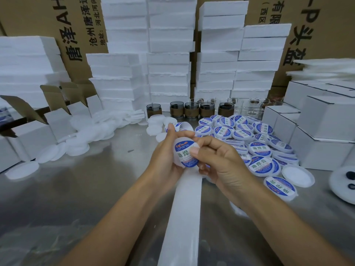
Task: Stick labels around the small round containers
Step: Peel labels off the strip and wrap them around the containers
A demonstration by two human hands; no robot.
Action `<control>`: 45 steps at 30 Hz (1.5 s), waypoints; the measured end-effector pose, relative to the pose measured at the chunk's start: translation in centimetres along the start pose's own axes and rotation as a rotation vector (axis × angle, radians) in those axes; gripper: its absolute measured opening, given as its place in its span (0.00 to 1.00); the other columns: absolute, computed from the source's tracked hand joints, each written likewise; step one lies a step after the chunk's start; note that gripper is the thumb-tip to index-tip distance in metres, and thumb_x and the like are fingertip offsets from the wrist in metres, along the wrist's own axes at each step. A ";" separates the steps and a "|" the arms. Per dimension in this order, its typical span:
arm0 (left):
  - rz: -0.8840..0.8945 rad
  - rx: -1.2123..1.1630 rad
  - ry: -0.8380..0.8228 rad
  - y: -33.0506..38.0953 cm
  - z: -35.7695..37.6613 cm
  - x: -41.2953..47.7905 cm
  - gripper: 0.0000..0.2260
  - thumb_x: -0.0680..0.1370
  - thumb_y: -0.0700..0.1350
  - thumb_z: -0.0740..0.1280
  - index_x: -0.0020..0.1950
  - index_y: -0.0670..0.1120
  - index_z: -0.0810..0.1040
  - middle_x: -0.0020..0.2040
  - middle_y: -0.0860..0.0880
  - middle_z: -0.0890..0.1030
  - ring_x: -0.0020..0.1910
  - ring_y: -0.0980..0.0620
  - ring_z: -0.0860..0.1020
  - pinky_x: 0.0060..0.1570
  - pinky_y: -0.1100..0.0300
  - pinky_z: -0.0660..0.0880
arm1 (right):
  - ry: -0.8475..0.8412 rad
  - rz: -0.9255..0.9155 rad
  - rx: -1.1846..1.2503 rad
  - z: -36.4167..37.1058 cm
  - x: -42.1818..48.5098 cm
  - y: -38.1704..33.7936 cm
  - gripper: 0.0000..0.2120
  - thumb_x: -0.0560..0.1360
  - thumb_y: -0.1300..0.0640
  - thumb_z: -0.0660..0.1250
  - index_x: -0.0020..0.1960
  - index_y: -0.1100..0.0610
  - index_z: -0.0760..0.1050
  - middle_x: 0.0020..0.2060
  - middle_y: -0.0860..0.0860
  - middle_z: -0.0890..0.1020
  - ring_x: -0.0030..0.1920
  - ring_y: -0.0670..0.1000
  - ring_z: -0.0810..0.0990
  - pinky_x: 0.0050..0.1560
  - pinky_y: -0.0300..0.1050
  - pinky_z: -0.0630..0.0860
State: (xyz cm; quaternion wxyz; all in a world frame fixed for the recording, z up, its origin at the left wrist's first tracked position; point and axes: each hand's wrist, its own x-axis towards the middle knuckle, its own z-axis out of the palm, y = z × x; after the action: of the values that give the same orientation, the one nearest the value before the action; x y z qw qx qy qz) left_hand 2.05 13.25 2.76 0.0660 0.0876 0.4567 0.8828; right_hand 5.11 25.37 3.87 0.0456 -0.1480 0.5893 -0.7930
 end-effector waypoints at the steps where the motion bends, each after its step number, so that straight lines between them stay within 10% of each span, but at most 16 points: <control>1: -0.004 -0.005 -0.010 -0.1 0.1 0.0 0.24 0.79 0.60 0.51 0.42 0.43 0.76 0.35 0.45 0.82 0.31 0.47 0.80 0.30 0.59 0.78 | 0.024 -0.001 -0.008 -0.1 0.0 0.0 0.05 0.60 0.56 0.72 0.32 0.53 0.76 0.32 0.51 0.77 0.24 0.44 0.66 0.25 0.33 0.62; 17: -0.006 -0.036 -0.014 -0.7 -0.3 0.5 0.30 0.78 0.62 0.47 0.43 0.41 0.79 0.40 0.43 0.83 0.40 0.49 0.83 0.40 0.59 0.80 | 0.210 0.032 -0.139 -0.3 0.2 0.3 0.05 0.66 0.61 0.74 0.35 0.56 0.78 0.31 0.51 0.82 0.21 0.44 0.67 0.23 0.32 0.66; 45: -0.033 0.080 -0.030 -0.7 0.6 -0.1 0.20 0.72 0.58 0.58 0.45 0.42 0.77 0.39 0.44 0.84 0.35 0.50 0.82 0.26 0.63 0.75 | 0.354 -0.039 -0.099 0.0 0.4 1.4 0.08 0.69 0.64 0.72 0.36 0.57 0.75 0.27 0.47 0.81 0.19 0.45 0.72 0.23 0.34 0.70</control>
State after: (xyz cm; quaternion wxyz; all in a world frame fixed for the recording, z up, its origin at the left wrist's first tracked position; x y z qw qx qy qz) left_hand 2.35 14.12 2.52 0.0836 0.0958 0.4920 0.8613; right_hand 4.60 24.81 2.64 -0.0813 -0.0196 0.6235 -0.7774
